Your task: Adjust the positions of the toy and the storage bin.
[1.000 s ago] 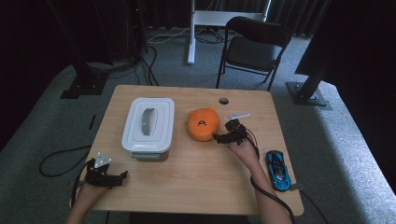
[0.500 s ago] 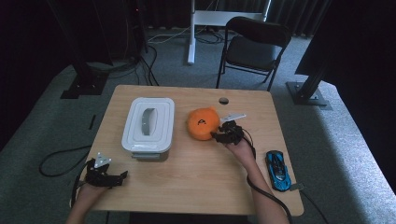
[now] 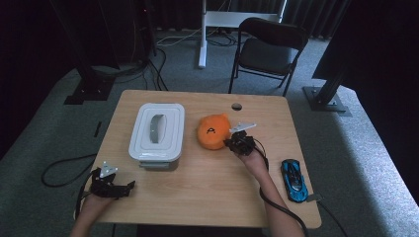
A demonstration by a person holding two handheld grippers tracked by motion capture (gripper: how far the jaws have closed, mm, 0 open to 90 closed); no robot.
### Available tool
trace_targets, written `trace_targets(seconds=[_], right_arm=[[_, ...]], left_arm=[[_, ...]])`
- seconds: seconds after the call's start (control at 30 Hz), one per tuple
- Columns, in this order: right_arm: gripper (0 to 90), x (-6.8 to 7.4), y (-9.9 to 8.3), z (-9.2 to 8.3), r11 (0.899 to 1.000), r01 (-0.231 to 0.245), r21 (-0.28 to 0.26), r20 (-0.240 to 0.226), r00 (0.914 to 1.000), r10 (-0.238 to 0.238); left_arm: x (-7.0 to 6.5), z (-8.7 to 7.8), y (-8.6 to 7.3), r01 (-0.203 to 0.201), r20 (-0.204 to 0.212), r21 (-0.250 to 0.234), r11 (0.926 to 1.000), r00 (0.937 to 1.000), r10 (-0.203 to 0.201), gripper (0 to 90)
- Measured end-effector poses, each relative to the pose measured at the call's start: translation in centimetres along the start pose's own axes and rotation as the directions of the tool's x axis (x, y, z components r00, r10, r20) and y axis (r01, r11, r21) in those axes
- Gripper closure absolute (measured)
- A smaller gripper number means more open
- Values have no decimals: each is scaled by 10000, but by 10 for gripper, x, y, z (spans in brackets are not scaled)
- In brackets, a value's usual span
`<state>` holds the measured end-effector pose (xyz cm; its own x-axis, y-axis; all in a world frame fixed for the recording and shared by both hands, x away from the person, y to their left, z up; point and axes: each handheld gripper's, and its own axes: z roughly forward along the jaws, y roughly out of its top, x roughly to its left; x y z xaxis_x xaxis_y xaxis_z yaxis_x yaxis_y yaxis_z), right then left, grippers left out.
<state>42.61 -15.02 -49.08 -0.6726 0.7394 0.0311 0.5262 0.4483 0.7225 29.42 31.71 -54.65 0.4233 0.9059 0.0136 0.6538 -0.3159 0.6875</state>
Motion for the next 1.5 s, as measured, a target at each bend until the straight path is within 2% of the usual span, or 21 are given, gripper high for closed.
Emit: trace_targets(seconds=[0.13, 0.2, 0.3, 0.43, 0.57, 0.63, 0.7, 0.73, 0.77, 0.87, 0.9, 0.97, 1.0, 1.07, 1.17, 1.2, 1.23, 1.27, 1.3, 1.37, 1.5], right_arm=[[890, 10, 0, -3, 9999, 90, -59, -396, 9992, -92], [889, 17, 1, -4, 9999, 85, -122, -885, 9960, -96], [890, 26, 1, -3, 9995, 289, -143, -1094, 9935, -303], [889, 32, 0, -1, 9999, 111, -62, -1469, 9891, -119], [889, 39, 2, 1, 9996, 275, -56, -1720, 9847, -281], [890, 44, 4, 2, 9994, 348, -83, -1979, 9796, -358], [865, 43, 4, 0, 9996, 201, -185, -2354, 9716, -239], [865, 43, 4, 0, 9996, 201, -185, -2354, 9716, -239], [817, 43, 5, -5, 9993, 336, -191, -2103, 9769, -368], [783, 37, 4, -11, 9994, 171, -310, -1975, 9800, -229], [772, 29, 2, -17, 9995, 5, -327, -1770, 9842, -63], [772, 26, 2, -20, 9995, -61, -311, -1641, 9864, 9], [745, 16, -1, -27, 9994, -160, -317, -1207, 9926, 121], [735, 5, -5, -32, 9988, -364, -336, -919, 9952, 332], [723, -3, -7, -34, 9979, -573, -307, -845, 9949, 545], [654, -11, -10, -32, 9972, -715, -216, -726, 9949, 697], [654, -11, -10, -32, 9972, -715, -216, -726, 9949, 697], [568, -15, -11, -29, 9965, -821, -158, -639, 9947, 809], [532, -16, -11, -26, 9955, -947, -103, -727, 9929, 937], [531, -19, -10, -21, 9931, -1170, -27, -882, 9893, 1164], [583, -16, -8, -12, 9948, -1014, 92, -922, 9905, 1018]], left_arm=[[0, 0, 0, -3, -1, 3, 10000, 10000, 3, 14], [0, 0, 0, -1, -1, 1, 10000, 10000, 1, 14], [0, 0, 0, -3, -1, 4, 10000, 10000, 3, 14], [0, 0, 0, -1, -1, 3, 10000, 10000, 1, 14], [0, 0, 0, 0, 0, 2, 10000, 10000, 0, 14], [0, 0, 0, 1, -1, 2, 10000, 10000, -1, 14], [0, 0, 0, -1, 0, 3, 10000, 10000, 1, 14], [0, 0, 0, -1, 0, 3, 10000, 10000, 1, 14], [0, 0, 0, 0, -1, 2, 10000, 10000, 0, 14], [0, 0, 0, 0, -1, 3, 10000, 10000, 0, 14], [0, 0, 0, -2, -2, 4, 10000, 10000, 2, 14], [0, 0, 0, -2, -2, 4, 10000, 10000, 2, 14], [0, 0, 0, 1, -1, 3, 10000, 10000, -1, 14], [0, 0, 0, -1, -1, 3, 10000, 10000, 1, 14], [0, 0, 0, -1, 0, 4, 10000, 10000, 1, 14], [0, 0, 0, 0, -2, 2, 10000, 10000, 0, 14], [0, 0, 0, 0, -2, 2, 10000, 10000, 0, 14], [0, 0, 0, 0, -2, 1, 10000, 10000, 0, 14], [0, 0, 0, 0, -2, 3, 10000, 10000, 0, 14], [0, 0, 0, 0, -2, 3, 10000, 10000, 0, 14], [0, 0, 0, 0, -2, 1, 10000, 10000, 0, 14]])
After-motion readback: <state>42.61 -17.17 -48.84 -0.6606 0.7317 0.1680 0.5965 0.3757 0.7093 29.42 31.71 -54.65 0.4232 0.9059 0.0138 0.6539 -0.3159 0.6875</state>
